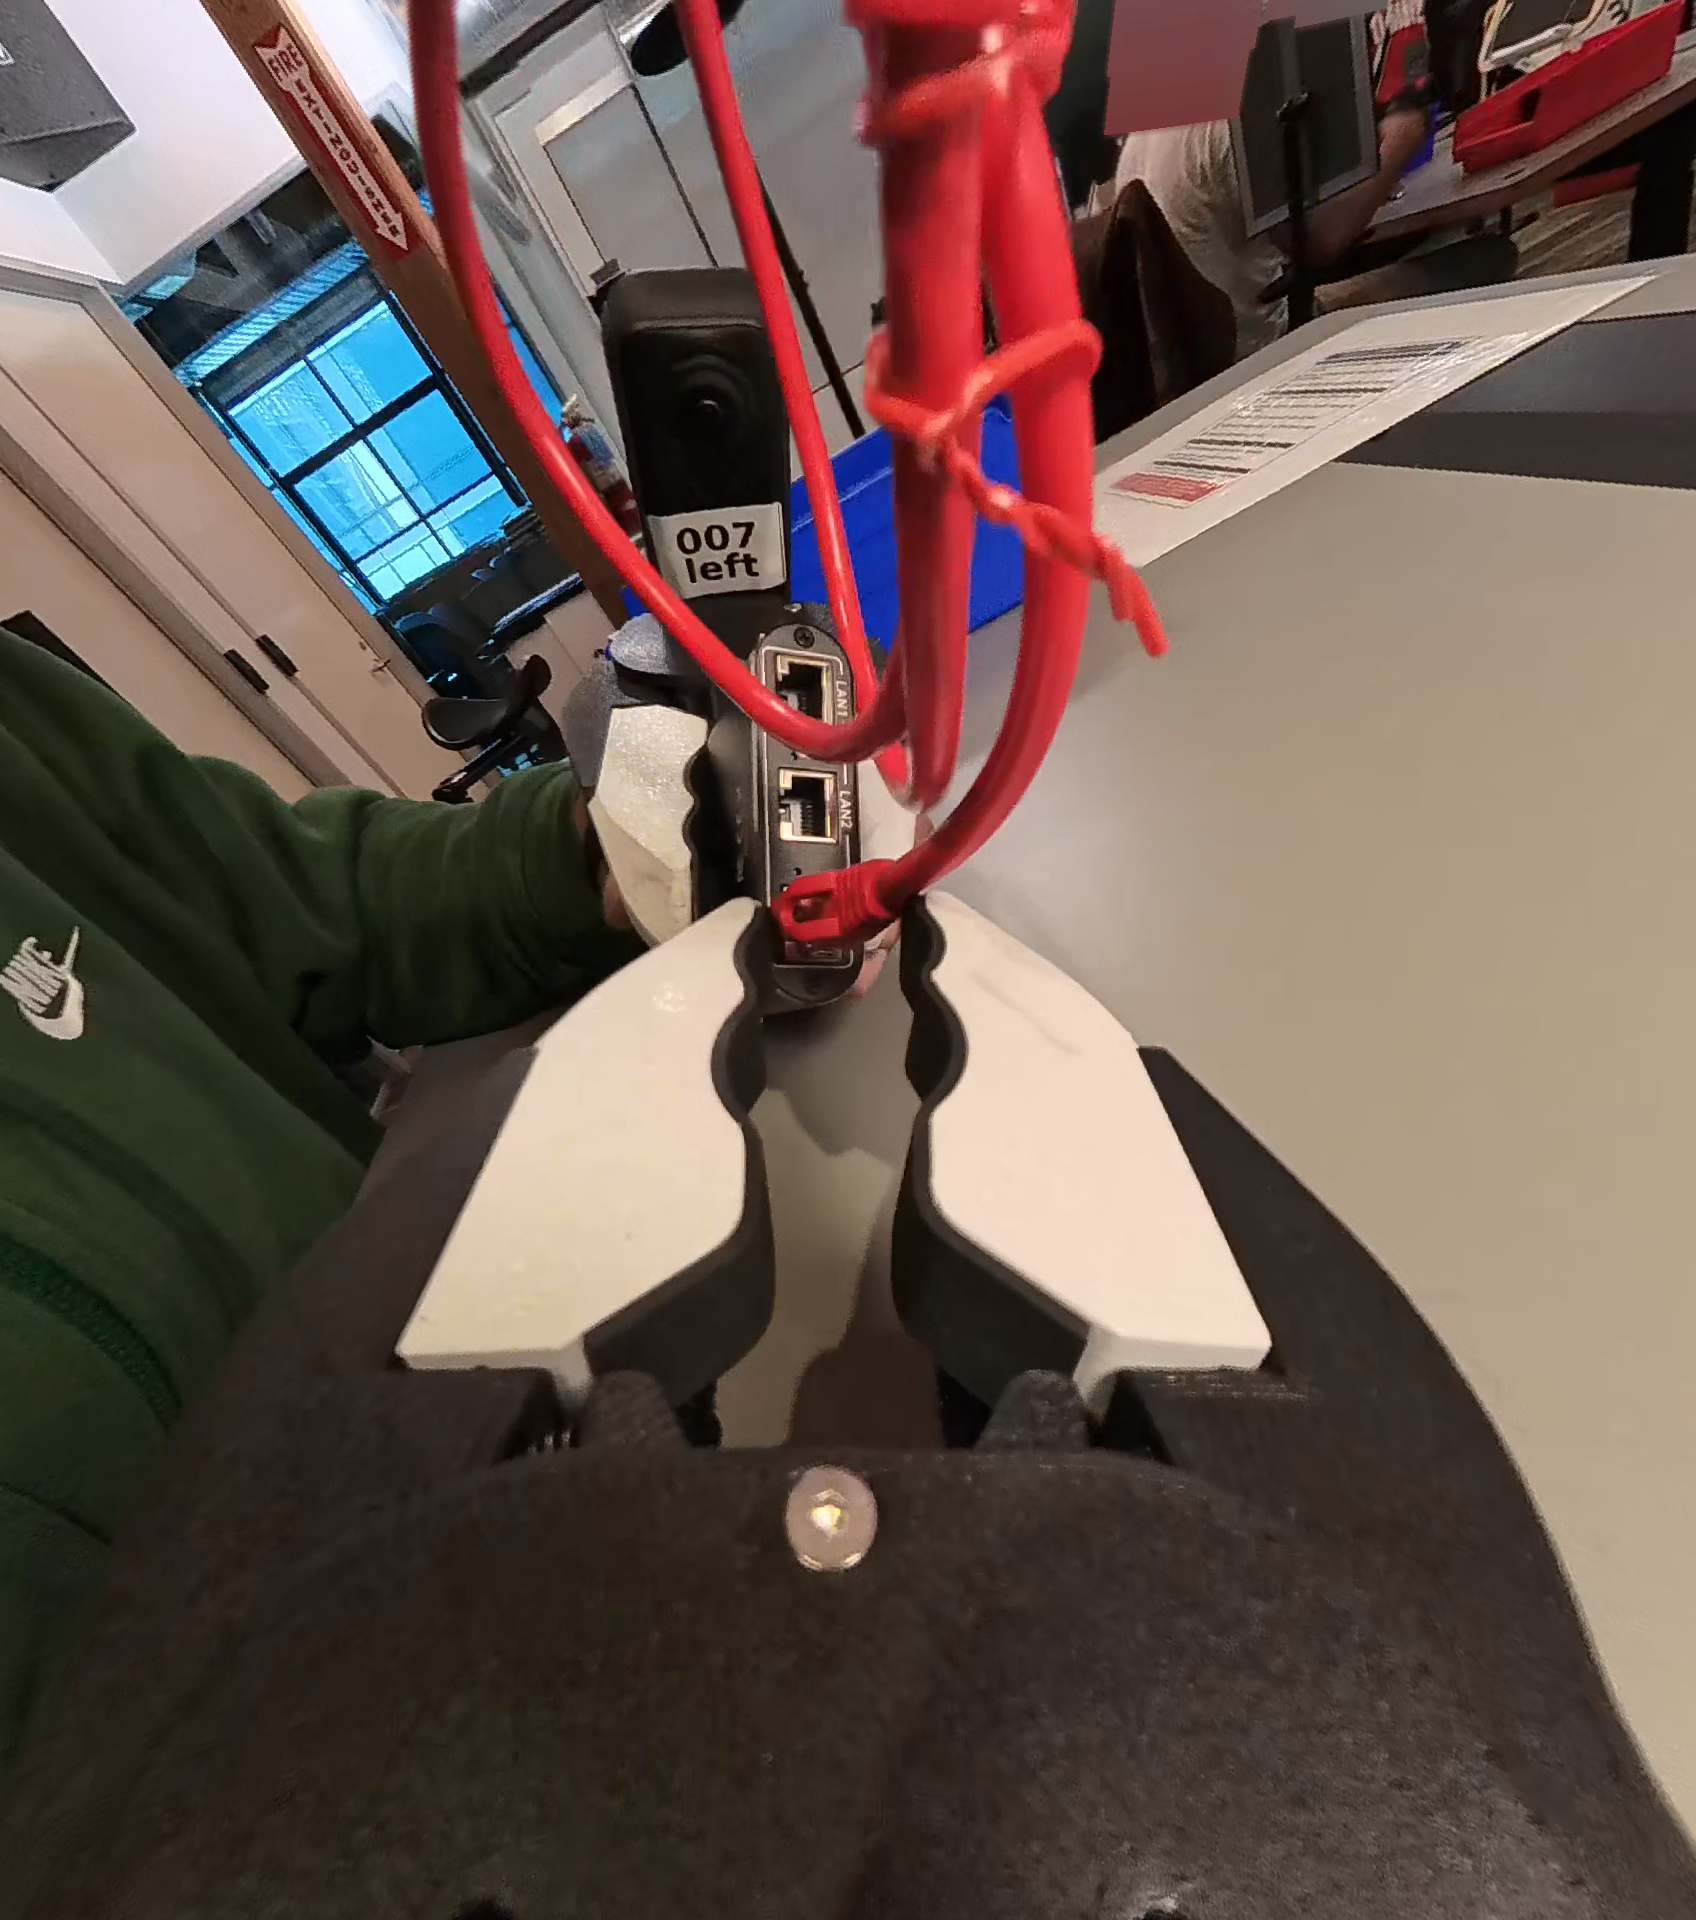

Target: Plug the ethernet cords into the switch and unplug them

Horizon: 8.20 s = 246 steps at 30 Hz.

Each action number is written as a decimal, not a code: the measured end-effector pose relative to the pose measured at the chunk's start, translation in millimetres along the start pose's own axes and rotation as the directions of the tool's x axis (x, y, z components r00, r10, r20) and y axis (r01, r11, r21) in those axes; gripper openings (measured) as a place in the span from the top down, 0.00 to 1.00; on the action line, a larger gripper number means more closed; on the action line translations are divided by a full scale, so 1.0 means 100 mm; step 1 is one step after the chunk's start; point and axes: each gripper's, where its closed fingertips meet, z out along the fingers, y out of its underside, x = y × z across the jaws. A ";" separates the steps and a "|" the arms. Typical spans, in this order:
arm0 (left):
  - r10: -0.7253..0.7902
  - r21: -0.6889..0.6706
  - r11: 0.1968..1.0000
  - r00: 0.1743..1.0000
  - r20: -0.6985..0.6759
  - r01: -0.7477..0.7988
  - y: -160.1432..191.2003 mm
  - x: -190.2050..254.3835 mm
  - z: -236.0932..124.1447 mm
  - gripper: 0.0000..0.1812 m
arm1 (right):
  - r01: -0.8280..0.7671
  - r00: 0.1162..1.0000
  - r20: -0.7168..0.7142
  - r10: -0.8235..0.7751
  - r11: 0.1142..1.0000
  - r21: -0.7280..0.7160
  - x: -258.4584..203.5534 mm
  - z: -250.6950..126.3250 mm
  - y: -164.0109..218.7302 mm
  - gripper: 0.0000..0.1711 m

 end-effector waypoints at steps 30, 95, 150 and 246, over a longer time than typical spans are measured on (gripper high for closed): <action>0.056 -0.024 0.998 0.992 0.117 -0.054 0.01 -0.12 -0.01 0.82 | 0.153 0.968 -0.200 -0.154 0.988 -0.019 0.10 0.03 -0.01 0.88; 0.017 -0.060 0.998 0.976 0.218 -0.004 0.06 -0.32 -0.11 0.83 | 0.337 0.161 -0.904 -0.395 0.883 -0.326 -0.21 -3.35 -1.27 0.93; -0.273 0.345 0.901 0.962 -0.018 0.262 -0.31 -0.26 -0.23 0.83 | 0.812 0.384 -0.349 -0.855 0.492 -0.313 0.25 0.36 -0.10 0.56; 0.160 0.067 0.973 0.852 0.498 -0.221 -0.20 -0.39 -0.36 0.68 | 0.094 0.357 -0.790 -0.498 0.861 -0.500 0.08 -3.08 -0.47 0.56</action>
